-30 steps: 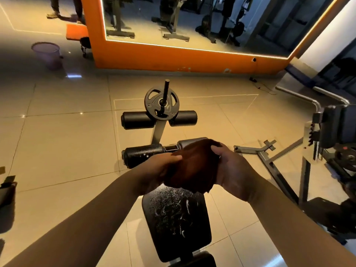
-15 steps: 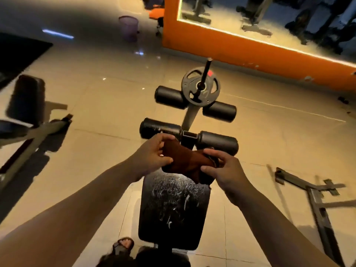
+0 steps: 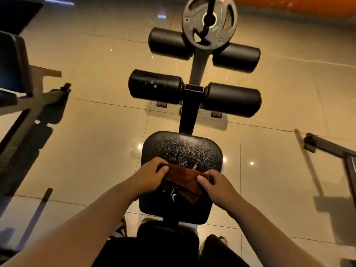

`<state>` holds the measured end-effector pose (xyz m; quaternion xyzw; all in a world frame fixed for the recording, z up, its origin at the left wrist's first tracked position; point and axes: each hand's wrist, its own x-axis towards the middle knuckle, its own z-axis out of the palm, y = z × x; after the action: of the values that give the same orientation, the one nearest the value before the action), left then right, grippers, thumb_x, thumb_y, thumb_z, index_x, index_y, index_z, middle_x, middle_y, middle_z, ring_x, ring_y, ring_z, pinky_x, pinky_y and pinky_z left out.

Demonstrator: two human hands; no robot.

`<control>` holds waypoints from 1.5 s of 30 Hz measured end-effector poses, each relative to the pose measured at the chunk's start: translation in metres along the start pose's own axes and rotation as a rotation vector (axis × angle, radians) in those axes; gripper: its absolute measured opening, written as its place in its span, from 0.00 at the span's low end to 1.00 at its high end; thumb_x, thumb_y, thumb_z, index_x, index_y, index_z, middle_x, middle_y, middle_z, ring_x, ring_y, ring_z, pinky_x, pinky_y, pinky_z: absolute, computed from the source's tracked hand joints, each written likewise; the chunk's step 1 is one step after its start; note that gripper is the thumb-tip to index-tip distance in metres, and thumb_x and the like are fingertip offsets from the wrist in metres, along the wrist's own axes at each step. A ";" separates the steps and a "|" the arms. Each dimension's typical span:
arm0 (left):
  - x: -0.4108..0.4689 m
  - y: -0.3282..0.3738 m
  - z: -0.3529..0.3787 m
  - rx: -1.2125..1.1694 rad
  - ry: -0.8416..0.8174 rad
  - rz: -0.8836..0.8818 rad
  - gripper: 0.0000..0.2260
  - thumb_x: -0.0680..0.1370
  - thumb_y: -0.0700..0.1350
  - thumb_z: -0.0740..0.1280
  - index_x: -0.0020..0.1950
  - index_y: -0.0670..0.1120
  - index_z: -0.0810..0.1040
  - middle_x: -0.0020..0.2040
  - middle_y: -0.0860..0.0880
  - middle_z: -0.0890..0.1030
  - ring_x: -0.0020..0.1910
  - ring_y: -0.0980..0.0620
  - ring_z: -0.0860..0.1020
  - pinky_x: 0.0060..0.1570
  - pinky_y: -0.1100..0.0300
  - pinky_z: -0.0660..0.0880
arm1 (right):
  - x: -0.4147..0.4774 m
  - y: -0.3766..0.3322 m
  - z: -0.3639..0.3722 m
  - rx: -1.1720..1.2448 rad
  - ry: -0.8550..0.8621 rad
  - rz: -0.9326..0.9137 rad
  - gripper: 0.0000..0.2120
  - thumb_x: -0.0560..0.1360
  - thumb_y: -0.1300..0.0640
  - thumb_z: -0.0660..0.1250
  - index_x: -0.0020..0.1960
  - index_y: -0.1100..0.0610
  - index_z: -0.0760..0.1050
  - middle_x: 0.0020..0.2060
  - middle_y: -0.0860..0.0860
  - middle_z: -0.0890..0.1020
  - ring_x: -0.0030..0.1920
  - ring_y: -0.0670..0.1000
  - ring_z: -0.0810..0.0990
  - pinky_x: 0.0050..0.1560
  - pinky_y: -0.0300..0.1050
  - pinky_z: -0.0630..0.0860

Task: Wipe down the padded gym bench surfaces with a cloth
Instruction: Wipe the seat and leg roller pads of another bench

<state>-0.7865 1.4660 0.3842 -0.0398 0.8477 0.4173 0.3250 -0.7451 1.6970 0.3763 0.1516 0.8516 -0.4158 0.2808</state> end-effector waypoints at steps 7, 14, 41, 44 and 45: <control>0.094 -0.087 0.049 0.063 0.190 0.043 0.05 0.82 0.49 0.62 0.57 0.55 0.74 0.52 0.52 0.78 0.45 0.62 0.74 0.42 0.66 0.68 | 0.098 0.063 0.068 0.038 0.118 0.010 0.12 0.80 0.45 0.65 0.53 0.53 0.77 0.45 0.47 0.80 0.49 0.51 0.78 0.46 0.44 0.69; 0.167 -0.176 0.119 0.557 0.519 0.296 0.19 0.79 0.52 0.63 0.68 0.46 0.74 0.61 0.42 0.75 0.57 0.41 0.75 0.56 0.47 0.75 | 0.187 0.142 0.146 -0.472 0.421 -0.410 0.24 0.79 0.50 0.67 0.73 0.52 0.71 0.72 0.58 0.69 0.73 0.60 0.66 0.73 0.54 0.63; 0.182 -0.195 0.181 1.033 0.479 0.572 0.31 0.76 0.66 0.43 0.77 0.60 0.62 0.58 0.52 0.72 0.55 0.49 0.73 0.57 0.51 0.72 | 0.196 0.223 0.139 -0.541 0.489 -0.590 0.31 0.83 0.39 0.45 0.81 0.50 0.43 0.76 0.40 0.41 0.78 0.41 0.38 0.71 0.32 0.29; 0.178 -0.194 0.193 1.104 0.534 0.643 0.27 0.79 0.64 0.47 0.68 0.55 0.75 0.54 0.53 0.78 0.54 0.49 0.77 0.57 0.51 0.71 | 0.196 0.238 0.138 -0.415 0.565 -0.562 0.28 0.85 0.44 0.49 0.81 0.49 0.45 0.77 0.39 0.44 0.78 0.38 0.39 0.72 0.31 0.32; 0.182 -0.194 0.194 1.083 0.538 0.709 0.24 0.80 0.62 0.50 0.63 0.52 0.78 0.55 0.51 0.78 0.56 0.49 0.77 0.60 0.50 0.70 | 0.199 0.240 0.141 -0.417 0.575 -0.569 0.28 0.84 0.43 0.48 0.81 0.49 0.45 0.78 0.40 0.45 0.78 0.38 0.39 0.74 0.33 0.33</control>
<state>-0.7636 1.5193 0.0602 0.3049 0.9492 -0.0070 -0.0778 -0.7359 1.7363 0.0367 -0.0389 0.9683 -0.2372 -0.0682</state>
